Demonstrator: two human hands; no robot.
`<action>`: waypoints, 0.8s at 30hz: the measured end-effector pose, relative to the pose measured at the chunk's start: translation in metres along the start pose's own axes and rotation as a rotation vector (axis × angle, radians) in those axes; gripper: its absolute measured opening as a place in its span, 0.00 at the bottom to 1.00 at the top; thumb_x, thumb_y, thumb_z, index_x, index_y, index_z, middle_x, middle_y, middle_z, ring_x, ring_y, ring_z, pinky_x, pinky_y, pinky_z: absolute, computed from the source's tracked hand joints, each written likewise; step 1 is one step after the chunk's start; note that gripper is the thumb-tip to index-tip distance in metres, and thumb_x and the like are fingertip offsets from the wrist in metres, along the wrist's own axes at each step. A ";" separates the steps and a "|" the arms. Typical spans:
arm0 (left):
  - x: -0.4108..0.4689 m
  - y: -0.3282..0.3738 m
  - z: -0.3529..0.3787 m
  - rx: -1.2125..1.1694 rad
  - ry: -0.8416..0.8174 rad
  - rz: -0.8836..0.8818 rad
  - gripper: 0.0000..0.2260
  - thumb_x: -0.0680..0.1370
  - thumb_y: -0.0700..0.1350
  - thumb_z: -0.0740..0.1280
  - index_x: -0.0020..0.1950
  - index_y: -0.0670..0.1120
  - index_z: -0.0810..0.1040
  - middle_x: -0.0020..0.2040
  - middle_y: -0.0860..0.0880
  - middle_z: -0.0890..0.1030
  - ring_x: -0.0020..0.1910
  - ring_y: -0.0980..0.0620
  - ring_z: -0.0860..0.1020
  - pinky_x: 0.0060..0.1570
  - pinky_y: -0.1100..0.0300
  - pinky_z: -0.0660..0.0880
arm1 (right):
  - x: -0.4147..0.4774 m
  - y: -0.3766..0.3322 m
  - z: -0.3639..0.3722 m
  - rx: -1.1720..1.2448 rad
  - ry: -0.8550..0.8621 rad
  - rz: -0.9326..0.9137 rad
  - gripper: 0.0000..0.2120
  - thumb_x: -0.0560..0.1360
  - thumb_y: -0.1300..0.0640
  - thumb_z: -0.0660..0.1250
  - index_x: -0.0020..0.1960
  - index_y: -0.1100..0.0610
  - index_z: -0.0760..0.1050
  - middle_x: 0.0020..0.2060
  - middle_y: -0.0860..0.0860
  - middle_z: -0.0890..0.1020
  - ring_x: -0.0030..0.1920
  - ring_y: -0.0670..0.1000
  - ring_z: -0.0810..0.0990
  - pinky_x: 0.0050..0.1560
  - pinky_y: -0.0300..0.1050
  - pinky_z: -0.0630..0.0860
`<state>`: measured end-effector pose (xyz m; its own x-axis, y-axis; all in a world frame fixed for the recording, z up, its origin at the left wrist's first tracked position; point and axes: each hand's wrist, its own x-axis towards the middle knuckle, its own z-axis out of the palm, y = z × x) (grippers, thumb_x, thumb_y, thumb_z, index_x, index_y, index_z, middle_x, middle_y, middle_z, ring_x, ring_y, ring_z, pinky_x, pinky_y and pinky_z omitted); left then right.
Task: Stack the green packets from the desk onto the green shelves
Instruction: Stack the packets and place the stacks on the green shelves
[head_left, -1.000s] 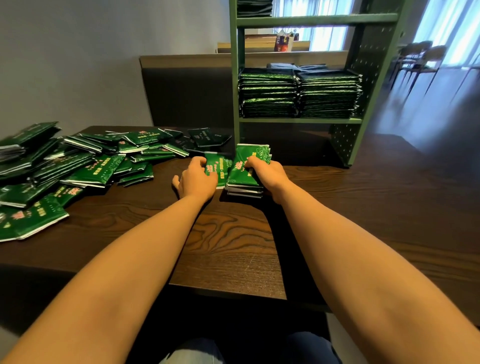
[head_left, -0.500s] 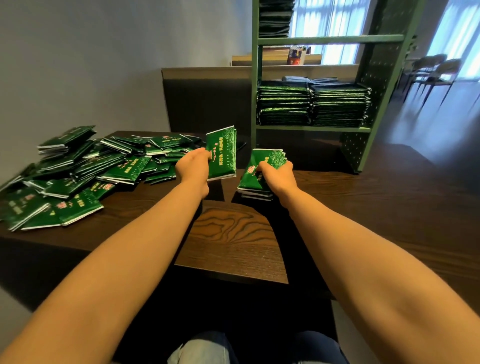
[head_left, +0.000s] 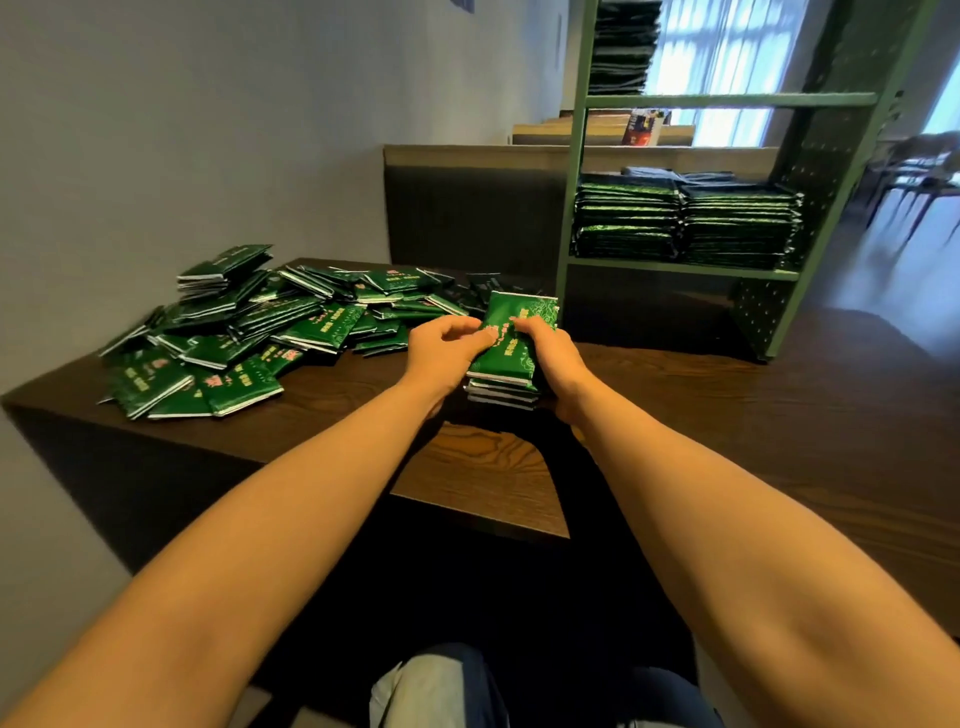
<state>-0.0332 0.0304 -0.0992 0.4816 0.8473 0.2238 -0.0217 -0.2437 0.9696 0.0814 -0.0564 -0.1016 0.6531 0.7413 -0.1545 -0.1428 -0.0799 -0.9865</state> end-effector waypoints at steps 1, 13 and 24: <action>-0.001 0.000 -0.006 0.015 -0.003 0.008 0.11 0.73 0.40 0.76 0.54 0.40 0.82 0.44 0.48 0.82 0.43 0.55 0.79 0.41 0.72 0.76 | 0.000 0.000 0.005 0.006 -0.018 0.002 0.29 0.69 0.42 0.72 0.64 0.57 0.79 0.49 0.56 0.87 0.46 0.56 0.88 0.42 0.48 0.82; 0.028 -0.046 -0.101 0.495 0.372 -0.069 0.10 0.81 0.49 0.63 0.59 0.50 0.79 0.49 0.47 0.81 0.53 0.45 0.77 0.53 0.53 0.72 | 0.014 0.019 0.064 -0.194 -0.004 -0.093 0.16 0.75 0.52 0.70 0.59 0.60 0.82 0.53 0.55 0.86 0.53 0.55 0.85 0.56 0.51 0.78; 0.045 -0.063 -0.120 0.780 0.396 -0.220 0.22 0.81 0.54 0.60 0.75 0.55 0.68 0.65 0.48 0.78 0.68 0.42 0.70 0.67 0.45 0.59 | 0.026 0.013 0.063 -0.225 -0.033 0.057 0.21 0.70 0.42 0.71 0.54 0.57 0.79 0.56 0.59 0.84 0.56 0.59 0.83 0.53 0.52 0.76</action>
<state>-0.1151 0.1404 -0.1388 0.0646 0.9780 0.1984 0.7051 -0.1855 0.6844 0.0500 0.0034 -0.1147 0.6234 0.7525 -0.2125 -0.0069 -0.2665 -0.9638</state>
